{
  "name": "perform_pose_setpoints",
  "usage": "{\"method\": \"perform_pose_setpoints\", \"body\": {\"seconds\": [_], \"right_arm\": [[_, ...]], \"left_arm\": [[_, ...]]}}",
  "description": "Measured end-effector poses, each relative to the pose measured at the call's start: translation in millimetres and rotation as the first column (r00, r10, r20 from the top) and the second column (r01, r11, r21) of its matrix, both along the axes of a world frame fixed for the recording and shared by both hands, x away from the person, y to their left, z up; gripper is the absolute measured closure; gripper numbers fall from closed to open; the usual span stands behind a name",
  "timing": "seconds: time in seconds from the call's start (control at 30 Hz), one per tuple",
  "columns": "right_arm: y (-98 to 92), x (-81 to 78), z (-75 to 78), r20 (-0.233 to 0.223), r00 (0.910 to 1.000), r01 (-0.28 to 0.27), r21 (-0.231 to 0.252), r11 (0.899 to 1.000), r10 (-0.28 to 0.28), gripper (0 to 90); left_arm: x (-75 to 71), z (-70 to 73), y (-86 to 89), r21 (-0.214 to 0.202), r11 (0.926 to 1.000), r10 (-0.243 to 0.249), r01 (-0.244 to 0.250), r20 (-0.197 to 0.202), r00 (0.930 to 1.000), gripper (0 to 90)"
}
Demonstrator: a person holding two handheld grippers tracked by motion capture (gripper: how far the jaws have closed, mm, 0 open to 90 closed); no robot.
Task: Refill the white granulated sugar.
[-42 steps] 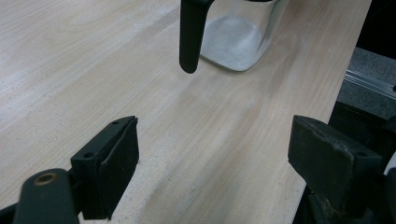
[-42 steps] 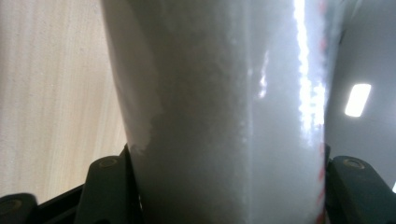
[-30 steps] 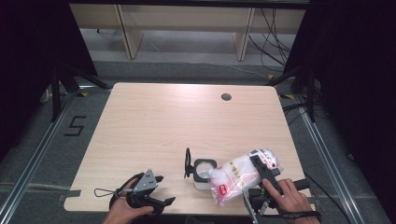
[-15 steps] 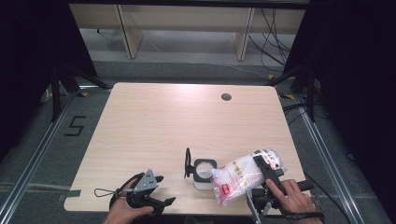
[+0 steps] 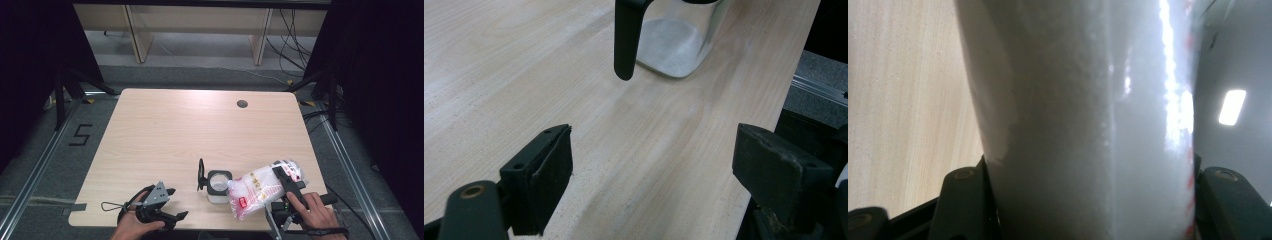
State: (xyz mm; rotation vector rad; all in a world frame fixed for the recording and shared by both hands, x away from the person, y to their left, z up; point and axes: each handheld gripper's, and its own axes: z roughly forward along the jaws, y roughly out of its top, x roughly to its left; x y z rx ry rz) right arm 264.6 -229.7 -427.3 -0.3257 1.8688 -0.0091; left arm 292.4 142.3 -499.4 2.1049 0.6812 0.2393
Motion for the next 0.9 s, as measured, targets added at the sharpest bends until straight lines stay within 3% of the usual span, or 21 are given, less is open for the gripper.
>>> {"method": "perform_pose_setpoints", "body": {"seconds": [0.03, 0.13, 0.17, 0.23, 0.33, 0.4, 0.43, 0.47, 0.5, 0.53, 0.6, 0.63, 0.67, 0.7, 0.73, 0.8, 0.87, 0.9], "right_arm": [[-0.3, -0.6, -0.3, -0.002, 1.0, 0.005, 0.011, 1.0, -0.005, 41.3], [1.1, -0.9, 0.5, -0.007, 0.9999, 0.012, 0.005, 1.0, -0.012, 41.3], [0.1, -3.0, -1.9, -0.02, 0.999, 0.041, 0.041, 0.998, -0.04, 41.3], [0.2, 0.5, 0.1, -0.012, 0.9998, -0.012, 0.023, 1.0, 0.013, 41.3], [0.8, 0.8, 1.6, 0.001, 0.9998, -0.019, -0.006, 1.0, 0.019, 41.4], [-1.2, -0.9, -1.3, -0.006, 1.0, 0.001, 0.044, 0.999, -0.001, 41.4], [-0.3, -2.0, 0.2, -0.014, 0.9997, 0.02, 0.039, 0.999, -0.019, 41.3], [0.5, -0.8, 3.7, -0.004, 1.0, 0.001, -0.005, 1.0, -0.001, 41.4], [0.5, -0.7, 3.5, -0.013, 0.9999, 0.005, 0.0, 1.0, -0.005, 41.4], [-1.0, -0.7, 0.4, -0.004, 1.0, -0.003, 0.036, 0.999, 0.003, 41.4], [-0.4, -1.4, 1.5, -0.002, 1.0, -0.008, 0.036, 0.999, 0.008, 41.4], [-0.7, -1.6, 0.5, -0.01, 0.9999, 0.004, 0.05, 0.999, -0.004, 41.4], [-1.1, -1.1, 0.4, -0.004, 1.0, 0.0, 0.046, 0.999, 0.0, 41.4], [0.4, -1.5, 2.8, -0.006, 1.0, 0.001, 0.01, 1.0, -0.001, 41.4], [0.9, -2.1, 3.7, -0.01, 1.0, -0.001, -0.008, 1.0, 0.001, 41.4], [0.4, -3.3, 1.7, -0.018, 0.9997, 0.018, 0.032, 0.999, -0.018, 41.4], [1.1, -1.3, 3.0, -0.006, 0.9999, -0.009, 0.006, 1.0, 0.009, 41.4], [1.5, -3.4, 1.7, -0.017, 0.9997, 0.018, 0.02, 1.0, -0.017, 41.4]], "left_arm": [[-0.3, -0.8, -1.0, -0.021, 0.9998, 0.007, -0.007, -0.002, 1.0, 16.1], [1.5, -0.2, 0.6, -0.001, 1.0, -0.008, 0.008, 0.018, 0.9998, 16.1], [0.7, -0.2, 0.2, -0.003, 1.0, -0.001, 0.002, 0.011, 0.9999, 16.1], [-0.4, -1.0, -1.1, -0.025, 0.9996, 0.011, -0.011, -0.004, 0.9999, 16.0], [1.6, -0.2, 0.7, -0.002, 0.9999, -0.011, 0.011, 0.019, 0.9997, 16.0], [1.6, -0.3, 0.7, -0.003, 0.9999, -0.01, 0.01, 0.019, 0.9998, 16.0], [1.7, -0.2, 0.8, -0.001, 1.0, -0.009, 0.009, 0.02, 0.9998, 16.1], [1.8, -0.1, 0.8, 0.0, 1.0, -0.007, 0.007, 0.02, 0.9998, 16.1], [1.6, -0.2, 0.5, -0.002, 1.0, -0.005, 0.005, 0.017, 0.9998, 16.1], [1.5, -0.1, 0.5, 0.003, 1.0, -0.008, 0.008, 0.018, 0.9998, 16.0], [0.3, -0.1, 0.2, 0.009, 1.0, 0.002, -0.002, 0.002, 1.0, 16.0], [0.4, -0.7, -1.2, -0.011, 0.9999, 0.005, -0.005, -0.006, 1.0, 16.0], [1.3, 0.3, -0.1, 0.013, 0.9999, -0.001, 0.001, -0.002, 1.0, 16.1], [1.0, 0.3, -0.4, 0.011, 0.9999, -0.004, 0.004, -0.01, 0.9999, 16.1], [1.0, 0.3, -0.3, 0.012, 0.9999, -0.007, 0.007, -0.005, 1.0, 16.0], [0.0, -0.2, -1.1, -0.003, 1.0, 0.008, -0.008, -0.002, 1.0, 16.0], [1.6, 0.7, 0.9, 0.018, 0.9998, -0.009, 0.009, 0.008, 0.9999, 16.1], [2.3, 1.0, 1.4, 0.027, 0.9995, -0.019, 0.018, 0.023, 0.9996, 16.1]]}}
